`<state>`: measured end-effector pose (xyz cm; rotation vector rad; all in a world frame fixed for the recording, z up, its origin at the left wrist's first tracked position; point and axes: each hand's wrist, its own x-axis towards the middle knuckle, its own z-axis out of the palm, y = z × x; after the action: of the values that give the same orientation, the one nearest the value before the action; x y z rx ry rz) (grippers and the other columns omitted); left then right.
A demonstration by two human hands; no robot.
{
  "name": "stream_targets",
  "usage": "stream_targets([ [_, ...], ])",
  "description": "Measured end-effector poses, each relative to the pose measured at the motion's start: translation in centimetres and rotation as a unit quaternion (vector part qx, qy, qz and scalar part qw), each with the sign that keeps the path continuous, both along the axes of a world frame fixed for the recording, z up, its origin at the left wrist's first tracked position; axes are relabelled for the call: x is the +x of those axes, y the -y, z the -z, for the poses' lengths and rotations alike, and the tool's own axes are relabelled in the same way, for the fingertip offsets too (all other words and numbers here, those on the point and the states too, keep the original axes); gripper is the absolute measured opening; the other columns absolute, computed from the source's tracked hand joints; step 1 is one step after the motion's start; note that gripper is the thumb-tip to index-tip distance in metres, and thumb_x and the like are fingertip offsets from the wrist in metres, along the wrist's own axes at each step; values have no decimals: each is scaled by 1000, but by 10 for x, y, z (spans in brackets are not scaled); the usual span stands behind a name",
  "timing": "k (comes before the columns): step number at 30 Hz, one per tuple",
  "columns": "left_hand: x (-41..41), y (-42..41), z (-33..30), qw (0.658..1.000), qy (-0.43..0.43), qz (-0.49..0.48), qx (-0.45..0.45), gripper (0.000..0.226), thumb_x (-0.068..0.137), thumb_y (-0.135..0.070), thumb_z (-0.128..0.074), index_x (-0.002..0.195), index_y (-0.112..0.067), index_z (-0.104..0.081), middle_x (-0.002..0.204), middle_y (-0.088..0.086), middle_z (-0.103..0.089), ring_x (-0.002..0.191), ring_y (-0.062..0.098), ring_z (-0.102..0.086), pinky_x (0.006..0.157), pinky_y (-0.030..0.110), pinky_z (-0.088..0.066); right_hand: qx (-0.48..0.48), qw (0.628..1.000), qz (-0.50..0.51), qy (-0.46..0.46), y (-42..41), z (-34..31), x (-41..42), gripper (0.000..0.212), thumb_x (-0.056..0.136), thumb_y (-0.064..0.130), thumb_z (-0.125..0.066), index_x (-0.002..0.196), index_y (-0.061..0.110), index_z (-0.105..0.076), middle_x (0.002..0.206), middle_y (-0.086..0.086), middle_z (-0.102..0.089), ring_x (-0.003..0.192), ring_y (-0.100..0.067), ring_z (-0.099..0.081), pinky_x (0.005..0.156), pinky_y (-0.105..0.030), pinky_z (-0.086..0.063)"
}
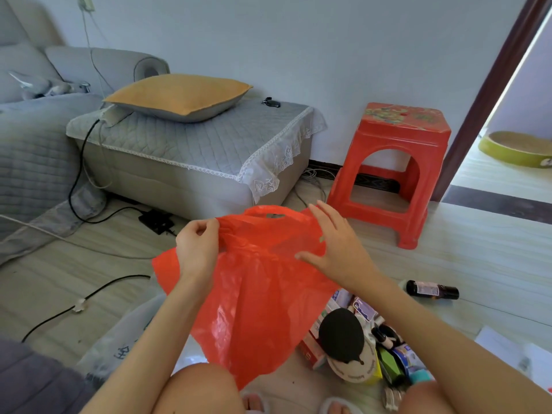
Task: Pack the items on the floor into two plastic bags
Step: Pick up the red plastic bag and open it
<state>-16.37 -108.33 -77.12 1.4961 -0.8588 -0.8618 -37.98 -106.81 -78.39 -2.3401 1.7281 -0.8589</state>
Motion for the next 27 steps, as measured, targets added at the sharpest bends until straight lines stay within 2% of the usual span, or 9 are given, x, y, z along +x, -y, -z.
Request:
stream_targets([
  [3,2,-4,-2,998,-36,42,-10,18,85,-12,-50,71,-7,-59,76,18,-65,65,23,-57,61,34,-47,48,994,-1,100,5,1,-6,78,86,28,-62,147,11,-15,155,-3,-11,143,-14,-13,112,-17,-9],
  [7,5,-10,-4,994,-85,67,-21,23,87,-6,-47,66,-8,-57,58,6,-64,49,12,-53,42,18,-40,88,982,-5,168,6,-2,-7,60,93,27,-51,145,12,-24,151,-3,-27,138,-16,-29,114,-38,-28],
  [9,8,-13,-2,991,-104,82,-15,24,87,-6,-47,66,-9,-57,55,4,-64,47,10,-53,41,17,-39,100,980,-10,172,5,-2,-7,51,95,24,-49,142,14,-32,146,-1,-37,133,-14,-37,111,-31,-32],
  [11,8,-16,-2,987,-121,108,-12,25,89,-4,-46,66,-8,-56,48,0,-62,41,7,-52,39,15,-40,99,974,0,202,7,0,-8,40,95,20,-49,134,15,-44,131,1,-50,119,-10,-45,101,-15,-35],
  [12,8,-17,-3,983,-133,124,-12,26,90,-4,-45,67,-7,-56,45,0,-61,38,6,-51,39,15,-40,107,966,10,237,8,0,-8,33,95,19,-49,128,16,-50,122,2,-54,112,-9,-48,97,-13,-39],
  [15,6,-19,-1,966,-167,197,-2,27,93,-4,-42,69,-3,-54,45,2,-59,36,8,-50,37,16,-42,158,913,46,374,14,2,-10,18,93,19,-53,109,24,-59,103,-1,-62,98,-14,-57,89,-33,-49],
  [19,9,-17,8,961,-162,225,12,22,94,-8,-45,74,-7,-54,50,3,-54,39,8,-46,40,16,-41,188,838,92,503,19,-2,-9,13,89,10,-57,83,20,-62,69,-1,-59,61,-12,-55,59,-27,-45],
  [23,14,-11,13,995,38,93,-17,23,92,-10,-49,71,-17,-56,60,-1,-56,57,16,-48,53,25,-38,234,808,125,526,24,-1,-12,13,84,7,-63,74,16,-63,65,-2,-58,54,-10,-54,53,-22,-44],
  [27,12,-14,11,950,283,51,-122,12,88,-5,-50,91,-16,-55,84,0,-57,78,21,-54,75,38,-46,321,695,127,631,26,-3,-10,6,86,4,-59,82,4,-55,51,-4,-56,36,-9,-55,40,-19,-47],
])
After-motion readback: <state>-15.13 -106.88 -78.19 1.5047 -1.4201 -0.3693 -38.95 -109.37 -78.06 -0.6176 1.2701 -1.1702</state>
